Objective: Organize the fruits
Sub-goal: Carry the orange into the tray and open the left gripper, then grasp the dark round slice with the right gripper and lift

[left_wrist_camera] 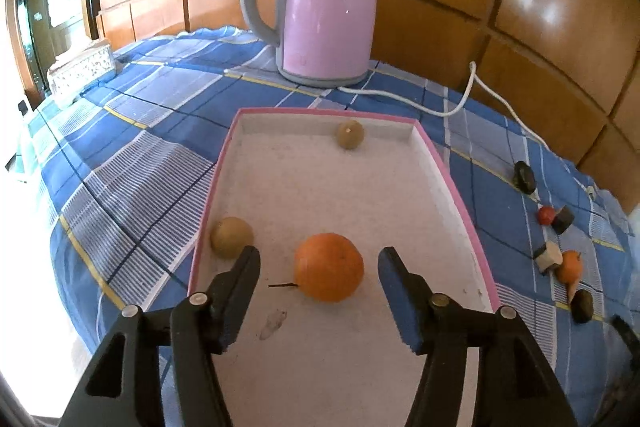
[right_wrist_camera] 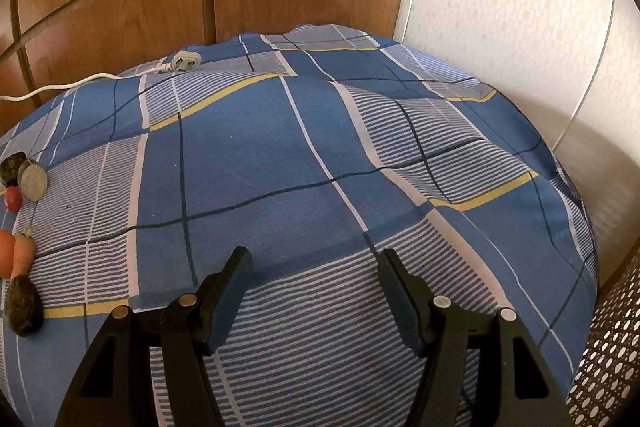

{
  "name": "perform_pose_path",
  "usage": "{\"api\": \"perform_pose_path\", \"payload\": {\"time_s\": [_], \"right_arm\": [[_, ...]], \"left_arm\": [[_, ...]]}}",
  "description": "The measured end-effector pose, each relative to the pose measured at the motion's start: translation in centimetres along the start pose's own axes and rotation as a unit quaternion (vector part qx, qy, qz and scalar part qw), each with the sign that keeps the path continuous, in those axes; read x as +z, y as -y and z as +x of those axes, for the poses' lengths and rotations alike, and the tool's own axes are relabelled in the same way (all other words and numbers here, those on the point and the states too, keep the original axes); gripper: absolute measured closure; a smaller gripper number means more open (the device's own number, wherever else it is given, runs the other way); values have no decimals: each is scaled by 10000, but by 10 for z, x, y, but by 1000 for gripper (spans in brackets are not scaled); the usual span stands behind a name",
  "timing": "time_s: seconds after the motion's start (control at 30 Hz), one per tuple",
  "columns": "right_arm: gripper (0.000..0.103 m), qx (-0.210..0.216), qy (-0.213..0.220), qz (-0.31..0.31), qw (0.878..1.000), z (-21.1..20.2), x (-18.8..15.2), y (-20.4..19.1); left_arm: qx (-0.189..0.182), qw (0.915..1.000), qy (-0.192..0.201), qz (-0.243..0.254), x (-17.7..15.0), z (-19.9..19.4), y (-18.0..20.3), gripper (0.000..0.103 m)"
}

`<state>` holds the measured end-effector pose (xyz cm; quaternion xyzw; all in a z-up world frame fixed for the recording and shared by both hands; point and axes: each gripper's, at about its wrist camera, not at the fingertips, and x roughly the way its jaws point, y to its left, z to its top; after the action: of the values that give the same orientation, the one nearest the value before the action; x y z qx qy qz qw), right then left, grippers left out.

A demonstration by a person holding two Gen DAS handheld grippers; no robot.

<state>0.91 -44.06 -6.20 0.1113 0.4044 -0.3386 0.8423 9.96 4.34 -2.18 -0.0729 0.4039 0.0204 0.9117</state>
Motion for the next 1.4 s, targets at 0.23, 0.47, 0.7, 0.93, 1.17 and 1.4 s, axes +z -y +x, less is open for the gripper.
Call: {"api": "perform_pose_path", "payload": {"time_s": [0.23,0.47,0.7,0.93,1.17,1.4], "right_arm": [[37,10,-2,7,10000,0,0,0],[37,13,-4,10,10000,0,0,1],[37,14,-4,9,10000,0,0,0],[37,93,-106,-116,9998,-2,5,-3],[37,831,-204,-387,9956,-15,5,-30],[37,2122,-150,-1045,9715,-49,3,-87]], "left_arm": [[-53,9998,151,-114,-13,-25,-3,35],[-42,9993,147,-341,-40,-45,-13,26],[-21,9990,45,-449,-70,-55,-18,23],[-44,9991,48,-413,-72,-57,-14,23],[-68,9990,31,-430,-72,-56,-16,23],[-93,9989,13,-466,-72,-55,-19,23]]}}
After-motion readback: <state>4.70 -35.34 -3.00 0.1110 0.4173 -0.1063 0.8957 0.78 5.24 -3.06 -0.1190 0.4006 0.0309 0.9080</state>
